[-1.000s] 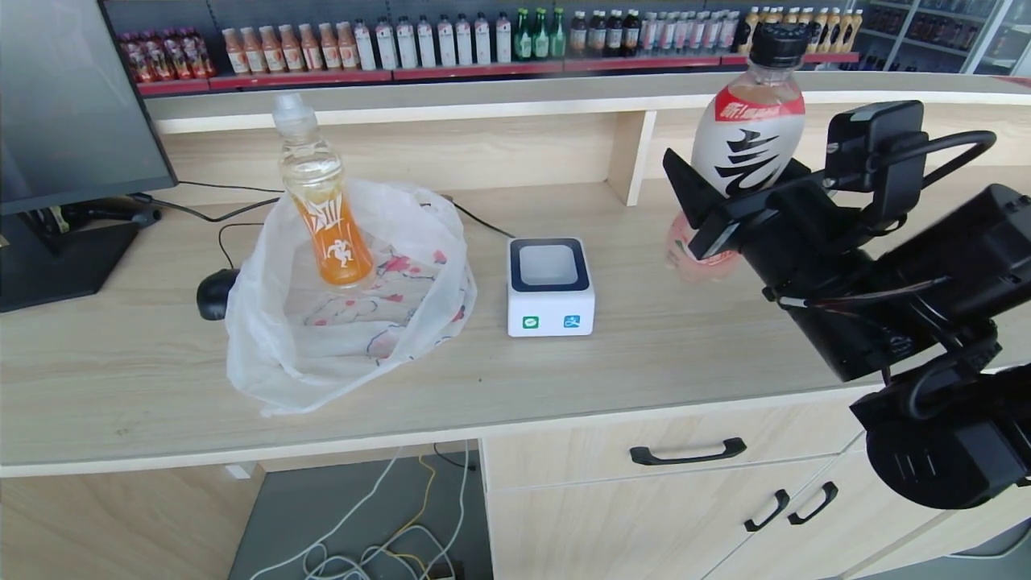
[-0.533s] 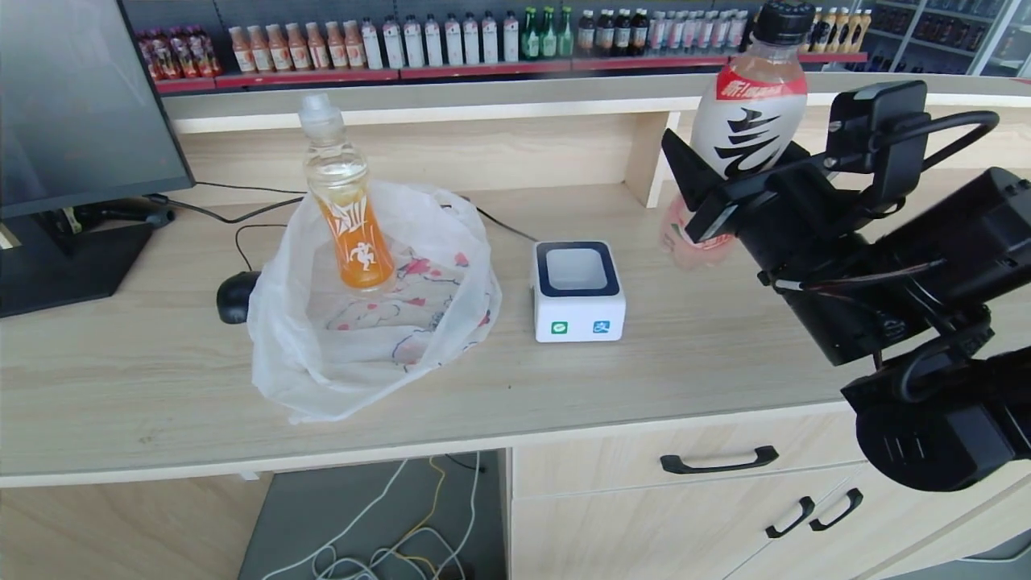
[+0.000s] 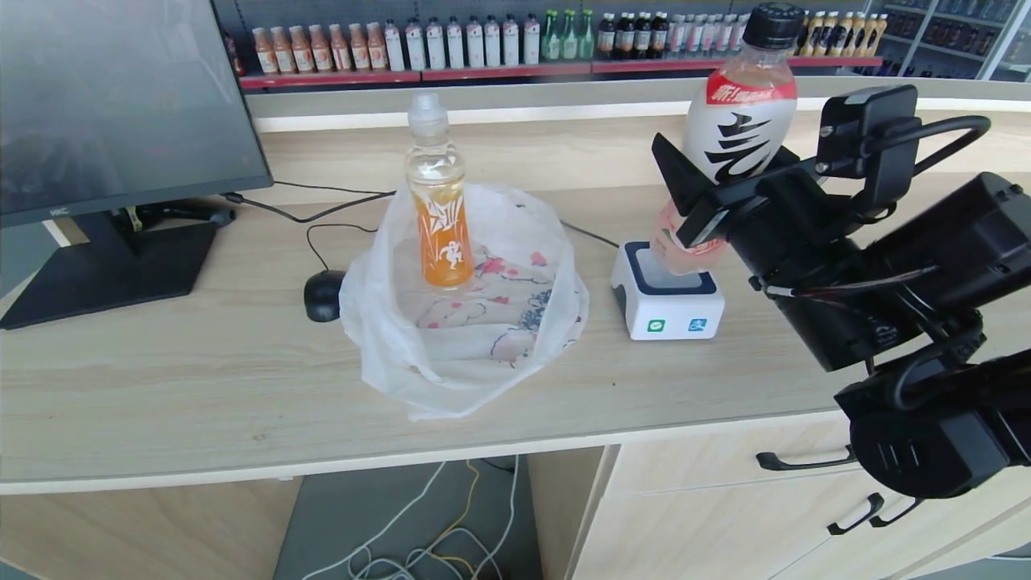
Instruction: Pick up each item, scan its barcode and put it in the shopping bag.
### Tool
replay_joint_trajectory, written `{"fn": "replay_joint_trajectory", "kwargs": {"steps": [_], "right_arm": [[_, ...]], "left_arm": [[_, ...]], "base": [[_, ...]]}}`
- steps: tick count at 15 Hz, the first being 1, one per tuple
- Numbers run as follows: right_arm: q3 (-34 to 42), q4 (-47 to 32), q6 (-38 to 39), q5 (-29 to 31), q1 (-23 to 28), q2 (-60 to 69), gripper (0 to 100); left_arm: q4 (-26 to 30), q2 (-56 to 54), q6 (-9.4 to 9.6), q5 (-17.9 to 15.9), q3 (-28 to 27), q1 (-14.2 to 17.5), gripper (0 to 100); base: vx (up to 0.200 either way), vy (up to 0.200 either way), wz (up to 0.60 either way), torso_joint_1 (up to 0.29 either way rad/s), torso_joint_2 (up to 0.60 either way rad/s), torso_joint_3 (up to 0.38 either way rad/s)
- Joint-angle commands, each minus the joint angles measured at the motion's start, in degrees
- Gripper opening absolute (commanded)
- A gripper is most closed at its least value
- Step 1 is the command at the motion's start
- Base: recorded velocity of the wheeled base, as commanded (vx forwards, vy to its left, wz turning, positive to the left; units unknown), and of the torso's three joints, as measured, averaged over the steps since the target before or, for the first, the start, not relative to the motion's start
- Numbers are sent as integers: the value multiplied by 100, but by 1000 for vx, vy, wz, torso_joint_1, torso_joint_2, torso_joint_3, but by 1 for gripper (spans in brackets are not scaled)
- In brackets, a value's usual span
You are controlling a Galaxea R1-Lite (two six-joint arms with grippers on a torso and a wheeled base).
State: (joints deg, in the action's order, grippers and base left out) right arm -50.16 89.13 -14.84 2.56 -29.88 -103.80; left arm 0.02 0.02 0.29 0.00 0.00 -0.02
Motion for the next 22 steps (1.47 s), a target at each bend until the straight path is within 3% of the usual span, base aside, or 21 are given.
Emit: {"fn": "replay_joint_trajectory", "kwargs": {"steps": [1,7,12,15,22], "right_arm": [[-2,8,-2,-1,-18,-26,0],[156,-106,-72,175,-967,-237,0],[-108,-554,-98,368,-967,-606,0],[-767,-923,-134,825,-1037,-958,0],[-2278,-1582,-178,922,-1371,-1854,0]], "left_arm": [[-2,-2,-3,0,0,2,100],[-2,-2,-3,0,0,2,100],[6,-2,-3,0,0,2,100],[-2,-2,-3,0,0,11,100],[-2,-2,-3,0,0,2,100]], "base": [[0,0,0,0,0,0],[0,0,0,0,0,0],[0,0,0,0,0,0],[0,0,0,0,0,0],[0,0,0,0,0,0]]}}
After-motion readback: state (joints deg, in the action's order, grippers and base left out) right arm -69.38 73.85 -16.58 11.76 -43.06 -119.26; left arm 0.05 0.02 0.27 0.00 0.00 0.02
